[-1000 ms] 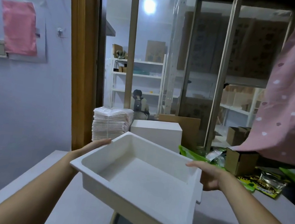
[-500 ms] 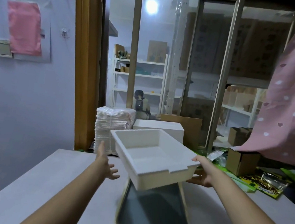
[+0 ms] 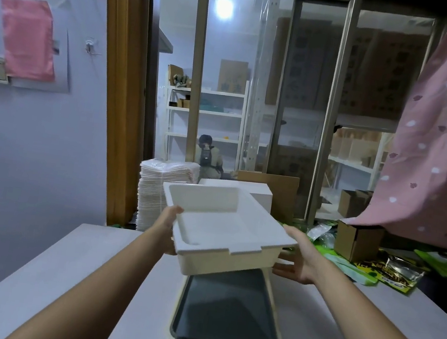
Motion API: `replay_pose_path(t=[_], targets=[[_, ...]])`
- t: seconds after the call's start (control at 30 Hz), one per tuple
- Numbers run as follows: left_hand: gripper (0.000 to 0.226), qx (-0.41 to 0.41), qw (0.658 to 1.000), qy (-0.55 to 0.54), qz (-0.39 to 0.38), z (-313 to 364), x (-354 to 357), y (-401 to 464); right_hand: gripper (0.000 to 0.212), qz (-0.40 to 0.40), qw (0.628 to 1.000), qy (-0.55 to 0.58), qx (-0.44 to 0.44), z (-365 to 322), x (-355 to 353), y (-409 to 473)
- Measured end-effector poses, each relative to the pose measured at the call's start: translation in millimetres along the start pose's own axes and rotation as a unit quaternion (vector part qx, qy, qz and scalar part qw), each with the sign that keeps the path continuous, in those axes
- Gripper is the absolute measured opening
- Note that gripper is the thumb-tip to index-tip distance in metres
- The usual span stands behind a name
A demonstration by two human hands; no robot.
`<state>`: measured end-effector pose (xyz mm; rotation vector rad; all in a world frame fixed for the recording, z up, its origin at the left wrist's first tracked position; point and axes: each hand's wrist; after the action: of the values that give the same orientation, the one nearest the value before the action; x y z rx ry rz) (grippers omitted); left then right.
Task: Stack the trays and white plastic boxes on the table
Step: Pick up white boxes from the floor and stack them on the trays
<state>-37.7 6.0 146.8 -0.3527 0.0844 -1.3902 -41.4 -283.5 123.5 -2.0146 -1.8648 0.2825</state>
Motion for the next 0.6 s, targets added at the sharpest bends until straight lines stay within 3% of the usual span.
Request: replay_pose_path(t=[0.07, 0.13, 0.2, 0.37, 0.6], targets=[[0.029, 0.03, 0.999, 0.024, -0.013, 9, -9, -2, 0.057, -0.022, 0.999, -0.034, -0.001, -4, -10, -1], [0.038, 0.061, 0.995, 0.071, -0.031, 16, -18, 5, 0.061, -0.014, 0.999, -0.043, -0.016, -8, -18, 0], [0.031, 0.093, 0.987, 0.118, -0.051, 19, -24, 15, 0.062, 0.001, 0.999, -0.018, -0.036, -11, -22, 4], [0.02, 0.073, 0.977, 0.18, -0.091, 10, -14, 9, 0.047, -0.049, 0.996, 0.0, -0.074, -11, 7, 1], [0.04, 0.099, 0.984, 0.14, -0.056, -22, -8, 23, 0.049, 0.059, 0.992, -0.09, -0.068, 4, 24, 16]])
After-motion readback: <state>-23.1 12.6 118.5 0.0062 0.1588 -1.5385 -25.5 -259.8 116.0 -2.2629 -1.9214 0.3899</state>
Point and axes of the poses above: each hand's wrist, its own y-axis towards the middle knuckle, its own x-axis out of the palm, z = x × y, and after that the axes turned 4 degrees about x, right-handed
